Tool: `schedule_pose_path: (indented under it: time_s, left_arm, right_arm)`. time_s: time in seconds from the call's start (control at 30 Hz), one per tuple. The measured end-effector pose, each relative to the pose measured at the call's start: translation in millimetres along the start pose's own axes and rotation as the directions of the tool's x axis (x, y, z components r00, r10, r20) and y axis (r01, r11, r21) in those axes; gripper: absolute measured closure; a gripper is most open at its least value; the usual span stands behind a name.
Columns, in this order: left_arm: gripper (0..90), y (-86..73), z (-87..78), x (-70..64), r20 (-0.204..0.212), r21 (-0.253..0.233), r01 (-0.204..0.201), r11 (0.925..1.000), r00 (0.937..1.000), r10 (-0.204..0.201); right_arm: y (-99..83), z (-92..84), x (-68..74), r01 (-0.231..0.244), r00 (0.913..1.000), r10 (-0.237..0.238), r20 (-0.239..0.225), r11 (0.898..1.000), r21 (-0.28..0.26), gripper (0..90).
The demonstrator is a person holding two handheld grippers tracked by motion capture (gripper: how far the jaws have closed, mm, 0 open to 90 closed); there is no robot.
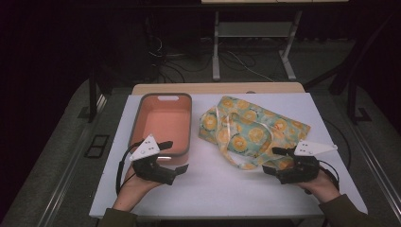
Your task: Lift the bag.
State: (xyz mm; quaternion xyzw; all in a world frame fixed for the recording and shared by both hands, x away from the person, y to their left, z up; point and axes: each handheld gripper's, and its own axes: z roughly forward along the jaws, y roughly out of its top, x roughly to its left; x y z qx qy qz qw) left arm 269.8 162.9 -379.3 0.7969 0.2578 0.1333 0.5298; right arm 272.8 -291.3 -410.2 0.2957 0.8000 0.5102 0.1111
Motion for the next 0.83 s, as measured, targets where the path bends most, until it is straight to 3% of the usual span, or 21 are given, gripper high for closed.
schedule_pose_path:
  time_s: [0.37,0.83]
  left_arm:
    - [0.0,-16.8,3.5,5.0,-0.016,0.012,0.018,0.9998,0.9997,-0.018]
    - [0.0,-16.0,4.9,3.7,0.007,0.003,0.03,0.9995,0.9995,-0.03]
  right_arm:
    - [-12.9,-8.0,-3.4,-0.011,0.9996,0.011,0.026,1.0,-0.013,17.2]
    - [-11.0,-10.7,-4.5,-0.02,0.9994,0.021,0.026,0.999,-0.041,15.6]
